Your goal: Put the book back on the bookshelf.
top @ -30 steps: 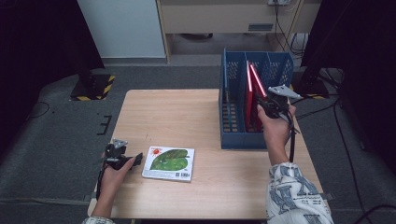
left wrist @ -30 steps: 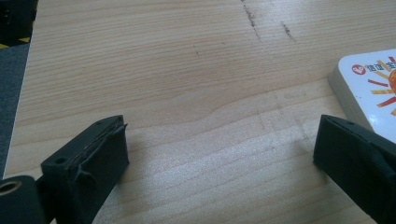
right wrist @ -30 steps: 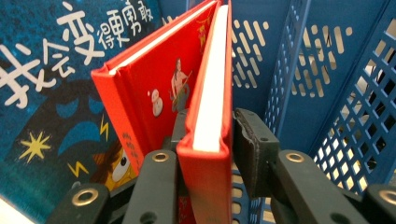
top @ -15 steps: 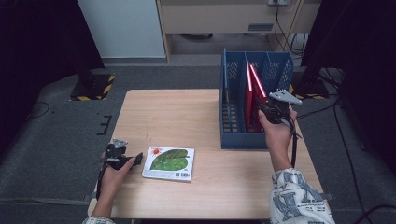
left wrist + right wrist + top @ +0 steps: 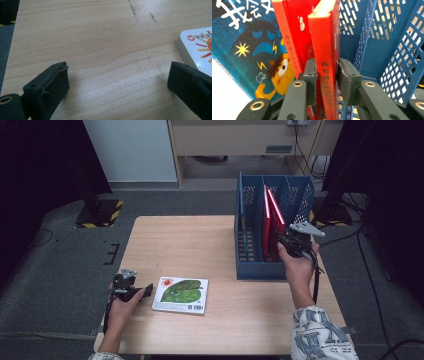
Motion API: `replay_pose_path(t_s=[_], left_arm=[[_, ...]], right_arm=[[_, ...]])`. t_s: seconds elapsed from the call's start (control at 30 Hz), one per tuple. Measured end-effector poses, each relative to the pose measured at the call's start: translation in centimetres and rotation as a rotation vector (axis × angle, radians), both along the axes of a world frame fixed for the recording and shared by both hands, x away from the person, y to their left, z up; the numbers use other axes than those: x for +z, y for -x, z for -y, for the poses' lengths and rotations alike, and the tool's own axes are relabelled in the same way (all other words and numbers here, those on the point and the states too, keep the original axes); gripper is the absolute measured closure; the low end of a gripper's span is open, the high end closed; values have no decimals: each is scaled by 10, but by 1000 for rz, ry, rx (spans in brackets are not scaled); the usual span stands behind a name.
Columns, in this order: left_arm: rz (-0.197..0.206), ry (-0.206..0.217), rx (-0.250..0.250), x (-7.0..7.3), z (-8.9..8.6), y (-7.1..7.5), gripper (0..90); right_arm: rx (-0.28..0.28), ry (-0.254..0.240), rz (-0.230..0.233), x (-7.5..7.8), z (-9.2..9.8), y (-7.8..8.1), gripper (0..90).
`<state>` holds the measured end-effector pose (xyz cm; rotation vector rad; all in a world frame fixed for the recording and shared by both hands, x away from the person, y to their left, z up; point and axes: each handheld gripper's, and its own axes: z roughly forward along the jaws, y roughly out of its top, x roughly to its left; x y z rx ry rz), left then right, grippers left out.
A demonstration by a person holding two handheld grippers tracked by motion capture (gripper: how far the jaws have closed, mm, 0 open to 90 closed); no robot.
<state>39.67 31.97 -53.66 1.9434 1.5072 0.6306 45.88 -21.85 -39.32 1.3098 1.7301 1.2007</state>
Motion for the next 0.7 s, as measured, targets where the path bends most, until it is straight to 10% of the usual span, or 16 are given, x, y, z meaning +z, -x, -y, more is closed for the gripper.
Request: replay_pose_path(t_s=[0.7], left_arm=[[0,0,-4,0,0,0,27]], right_arm=[[26,24,-33,-17,2,9,689]])
